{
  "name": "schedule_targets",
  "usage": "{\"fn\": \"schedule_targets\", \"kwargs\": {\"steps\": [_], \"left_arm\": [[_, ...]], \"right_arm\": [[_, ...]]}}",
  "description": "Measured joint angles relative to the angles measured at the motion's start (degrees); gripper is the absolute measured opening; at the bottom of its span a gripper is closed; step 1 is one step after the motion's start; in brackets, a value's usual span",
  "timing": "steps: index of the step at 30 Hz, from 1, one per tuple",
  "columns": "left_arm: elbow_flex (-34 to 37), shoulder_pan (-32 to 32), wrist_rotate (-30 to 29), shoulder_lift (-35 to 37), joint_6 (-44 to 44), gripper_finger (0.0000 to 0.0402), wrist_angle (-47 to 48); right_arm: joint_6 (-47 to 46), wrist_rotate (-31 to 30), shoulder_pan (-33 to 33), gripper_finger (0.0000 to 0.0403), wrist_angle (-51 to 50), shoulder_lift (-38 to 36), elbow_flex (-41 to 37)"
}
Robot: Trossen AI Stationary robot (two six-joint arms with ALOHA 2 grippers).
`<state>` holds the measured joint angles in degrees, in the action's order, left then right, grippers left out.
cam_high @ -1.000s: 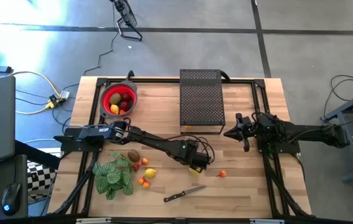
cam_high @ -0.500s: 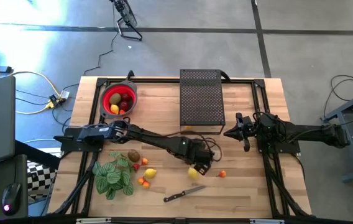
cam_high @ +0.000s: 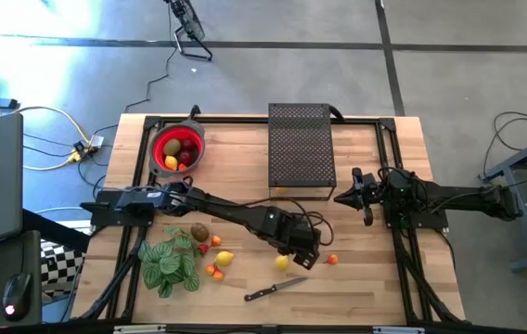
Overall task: Pick & Place Fruit
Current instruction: Put the top yellow lemon into the strainer bowl
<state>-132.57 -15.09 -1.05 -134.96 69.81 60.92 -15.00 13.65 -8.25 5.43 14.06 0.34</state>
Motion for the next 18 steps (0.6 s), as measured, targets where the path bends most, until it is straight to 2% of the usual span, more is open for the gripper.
{"fn": "schedule_targets", "kwargs": {"steps": [7,11,18], "left_arm": [[0.6,1.0,0.1,-0.1,0.4,0.0284,3.6],[0.6,1.3,0.4,-0.1,-6.0,0.0307,3.8],[0.6,0.6,1.8,-0.1,-9.8,0.0308,3.7]], "right_arm": [[0.0,0.0,0.0,0.0002,0.0,0.0,0.0],[0.0,0.0,0.0,0.0002,0.0,0.0,0.0],[0.0,0.0,0.0,0.0002,0.0,0.0,0.0]]}}
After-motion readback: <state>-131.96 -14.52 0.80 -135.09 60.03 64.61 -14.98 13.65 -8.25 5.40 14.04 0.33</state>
